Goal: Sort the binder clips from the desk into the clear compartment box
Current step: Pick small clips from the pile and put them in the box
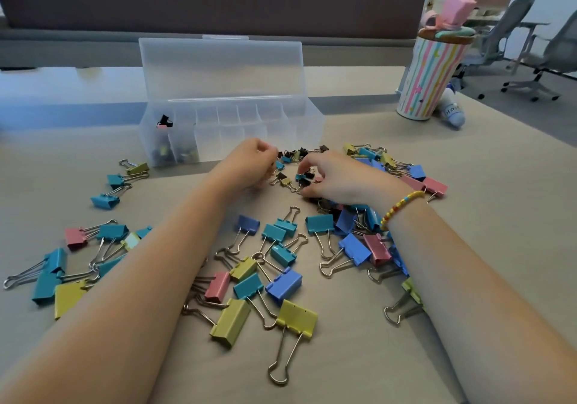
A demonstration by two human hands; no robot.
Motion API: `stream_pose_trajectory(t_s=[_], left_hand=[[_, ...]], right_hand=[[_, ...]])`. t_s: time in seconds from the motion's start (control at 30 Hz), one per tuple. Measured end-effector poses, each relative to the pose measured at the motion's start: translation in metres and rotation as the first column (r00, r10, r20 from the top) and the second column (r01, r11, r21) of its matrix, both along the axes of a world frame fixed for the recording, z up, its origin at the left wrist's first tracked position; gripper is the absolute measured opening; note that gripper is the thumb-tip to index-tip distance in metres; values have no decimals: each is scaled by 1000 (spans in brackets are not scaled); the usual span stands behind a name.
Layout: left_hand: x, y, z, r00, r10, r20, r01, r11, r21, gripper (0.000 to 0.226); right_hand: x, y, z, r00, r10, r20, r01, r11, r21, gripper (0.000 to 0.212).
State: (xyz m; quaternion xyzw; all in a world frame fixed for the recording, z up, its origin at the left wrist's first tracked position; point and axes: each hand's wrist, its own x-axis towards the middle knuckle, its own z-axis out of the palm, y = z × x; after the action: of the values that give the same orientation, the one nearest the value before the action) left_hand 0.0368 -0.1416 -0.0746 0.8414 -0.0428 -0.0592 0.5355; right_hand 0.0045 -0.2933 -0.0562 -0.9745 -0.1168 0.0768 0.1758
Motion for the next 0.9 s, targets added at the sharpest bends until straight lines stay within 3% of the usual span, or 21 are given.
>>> stream_pose_trajectory(t_s=[0.03, 0.1, 0.17, 0.2, 0.27, 0.33, 0.4, 0.47, 0.53, 0.77, 0.9], left_hand=[[-1, 2, 3, 994, 6, -114, -29, 980, -199, 12], [-2, 4, 7, 964, -8, -266, -134, 849, -511, 17], [-3, 5, 7, 949, 17, -316, -217, 762, -610, 22], [-2, 5, 8, 947, 29, -319, -227, 763, -605, 23], [-1, 4, 8, 959, 56, -279, -189, 859, -475, 23], [0, 4, 7, 991, 67, -116, -78, 993, -91, 19], [2, 5, 5, 997, -30, 72, 6, 949, 314, 19], [2, 4, 0, 980, -156, 121, 65, 834, 548, 30], [1, 4, -2, 973, -209, 100, 101, 769, 631, 39], [-2, -1, -2, 966, -244, 88, 113, 699, 706, 37], [-4, -7, -5, 955, -273, 113, 94, 644, 760, 29]], right_hand=[[1, 1, -2, 1000, 1, 7, 0, 999, -35, 40], [2, 3, -5, 1000, -4, 28, 6, 997, -75, 39], [3, 6, -8, 999, -3, 44, 6, 996, -85, 37], [4, 7, -9, 999, -1, 52, 6, 996, -89, 37], [3, 9, -10, 998, 1, 68, 6, 995, -103, 36], [4, 8, -10, 997, 3, 80, 7, 993, -117, 31], [4, 8, -11, 995, 0, 101, 14, 990, -138, 26], [6, 8, -12, 992, -6, 127, 27, 986, -164, 25], [7, 8, -13, 990, -7, 138, 32, 984, -177, 24], [10, 7, -15, 980, -39, 193, 68, 987, -147, 21], [10, 6, -12, 956, -142, 255, 133, 990, 53, 18]])
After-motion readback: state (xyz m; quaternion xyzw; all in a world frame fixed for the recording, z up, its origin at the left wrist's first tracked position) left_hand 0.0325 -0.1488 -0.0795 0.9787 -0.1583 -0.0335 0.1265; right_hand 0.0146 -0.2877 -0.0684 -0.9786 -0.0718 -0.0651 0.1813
